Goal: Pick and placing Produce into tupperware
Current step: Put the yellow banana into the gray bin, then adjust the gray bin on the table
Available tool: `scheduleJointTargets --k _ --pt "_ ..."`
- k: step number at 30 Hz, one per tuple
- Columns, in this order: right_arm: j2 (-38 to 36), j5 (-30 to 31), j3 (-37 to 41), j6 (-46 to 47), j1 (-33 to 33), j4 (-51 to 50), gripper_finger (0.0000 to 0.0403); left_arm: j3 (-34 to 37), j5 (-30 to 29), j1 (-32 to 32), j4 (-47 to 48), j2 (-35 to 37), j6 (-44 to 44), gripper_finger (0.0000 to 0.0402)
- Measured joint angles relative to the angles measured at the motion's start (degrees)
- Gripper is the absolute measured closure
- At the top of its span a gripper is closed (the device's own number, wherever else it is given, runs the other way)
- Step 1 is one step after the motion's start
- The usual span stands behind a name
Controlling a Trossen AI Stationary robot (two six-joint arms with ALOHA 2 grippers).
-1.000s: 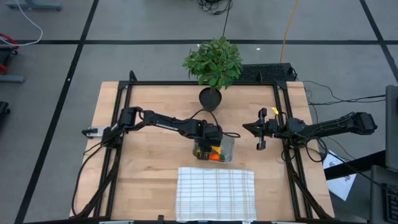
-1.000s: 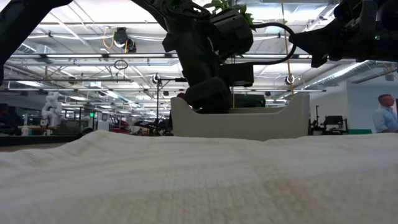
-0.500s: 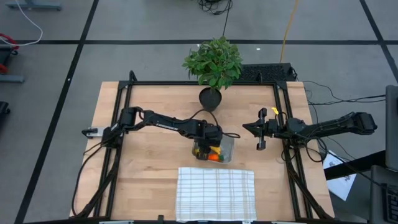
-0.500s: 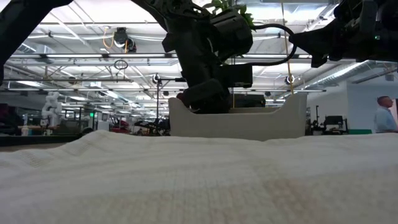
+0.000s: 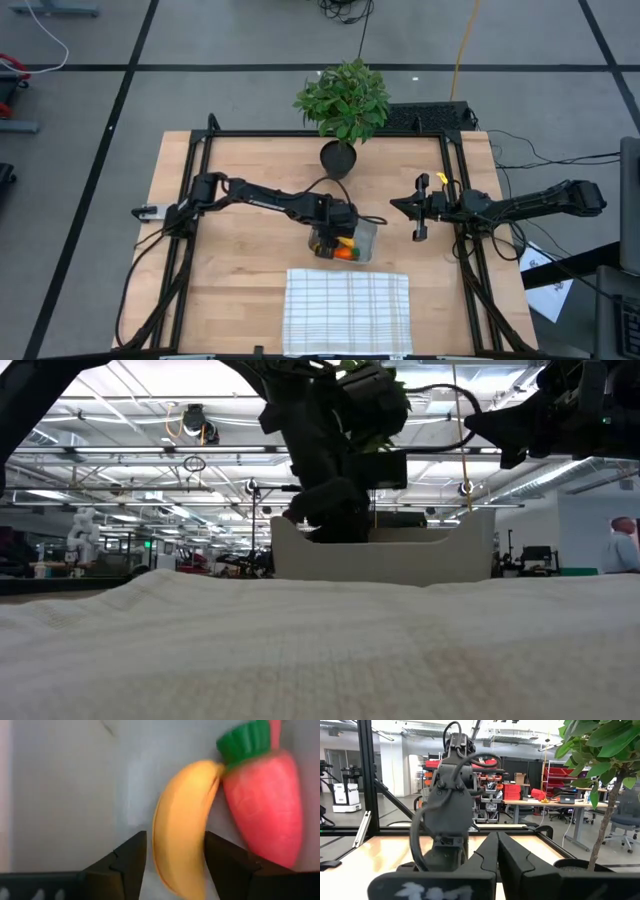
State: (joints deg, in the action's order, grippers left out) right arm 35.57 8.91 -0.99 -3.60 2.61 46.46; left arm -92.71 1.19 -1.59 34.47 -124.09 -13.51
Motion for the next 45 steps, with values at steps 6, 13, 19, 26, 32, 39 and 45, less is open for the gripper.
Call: scheduleJointTargets --k 6,13,19,26,32,39,45 --pt "0.15 -0.02 0.02 0.83 0.00 -0.07 0.0403 -2.22 -0.35 -0.43 2.35 0.06 -1.10 0.0204" --pt "0.17 -0.01 0.02 1.39 0.00 -0.09 0.0403 -2.58 -2.81 -0.46 3.58 0.08 -1.25 0.0204" --pt "0.26 -0.02 0.01 1.40 0.01 -0.11 0.0403 -6.97 -5.48 -1.16 10.19 0.06 -1.85 0.0204" --pt "0.52 -0.02 0.01 1.42 0.00 -0.42 0.0403 -12.66 -5.83 -2.02 15.21 0.06 -3.25 0.0204" --pt "0.52 -0.02 0.00 1.83 0.00 -1.76 0.0403 -13.68 -7.09 -2.81 14.85 0.06 -5.82 0.0247" --pt "0.52 -0.04 0.02 2.12 0.02 -2.12 0.0403 -13.68 -9.15 -2.83 14.65 0.06 -7.02 0.0382" --pt "0.52 -0.04 0.02 2.12 0.02 -2.12 0.0403 -13.68 -10.92 -2.81 14.42 0.06 -9.38 0.0397"
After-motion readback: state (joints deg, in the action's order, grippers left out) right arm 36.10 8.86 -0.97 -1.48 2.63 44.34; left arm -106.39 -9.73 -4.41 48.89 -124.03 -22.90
